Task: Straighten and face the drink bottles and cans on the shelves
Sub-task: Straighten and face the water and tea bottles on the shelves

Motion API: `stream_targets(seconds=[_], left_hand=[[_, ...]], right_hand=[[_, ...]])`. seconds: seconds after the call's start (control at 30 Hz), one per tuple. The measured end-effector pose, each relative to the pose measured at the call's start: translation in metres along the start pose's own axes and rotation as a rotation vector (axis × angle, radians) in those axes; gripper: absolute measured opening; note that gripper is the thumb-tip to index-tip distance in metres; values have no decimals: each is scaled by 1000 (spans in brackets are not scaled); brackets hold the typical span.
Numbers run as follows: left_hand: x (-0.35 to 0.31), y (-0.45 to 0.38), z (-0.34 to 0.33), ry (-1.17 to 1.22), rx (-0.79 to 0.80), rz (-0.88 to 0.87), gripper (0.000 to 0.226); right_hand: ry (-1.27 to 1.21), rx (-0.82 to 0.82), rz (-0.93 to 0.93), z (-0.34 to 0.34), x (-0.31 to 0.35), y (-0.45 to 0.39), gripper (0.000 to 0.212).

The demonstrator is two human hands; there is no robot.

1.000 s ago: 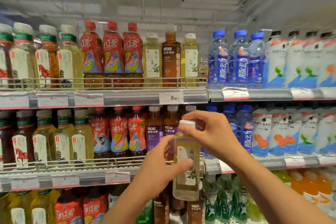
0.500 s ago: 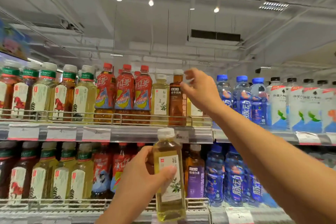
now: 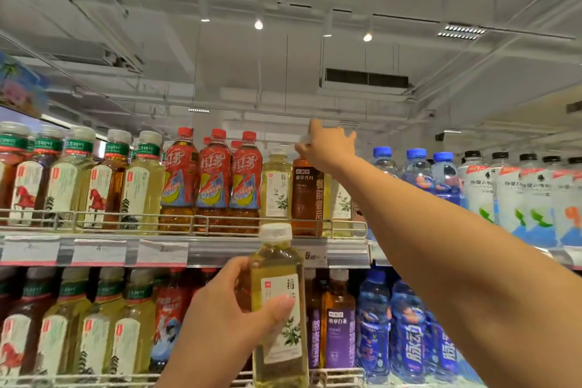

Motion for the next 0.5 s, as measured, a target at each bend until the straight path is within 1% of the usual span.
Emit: stream_targets(seconds=[0.1,0.23,0.27,0.33,0.43,0.5], left_hand=[[0,-1,4,30,-27,-7,48],[-4,-3,-3,66,-2,-16,46],[-6,-4,-5,70,8,-23,45],[-8,-4,-9,69,20,-37,45],[-8,-5,-14,57,36,-61,45],[-6,-4,-16,61,39,-67,45]], right_hand=[[-122,-78,40,17,2,9,47],[-440,-67,1,25,-12,25,54],[-477,-71,1,27,-14,30,55],[-473,-159,45,41,-17,41,56],[-531,-364,115,77,-30,62,50],[-606,-412,122,99,-41,71,45]])
Point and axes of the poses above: each hand's wrist, its own y-axis away from the middle knuckle, its own z-axis out of the back of the hand, x = y × z, the point moved 10 cm from there along -y, towards the middle knuckle, and after that the axes turned 9 degrees about y, right-handed, at the moved point
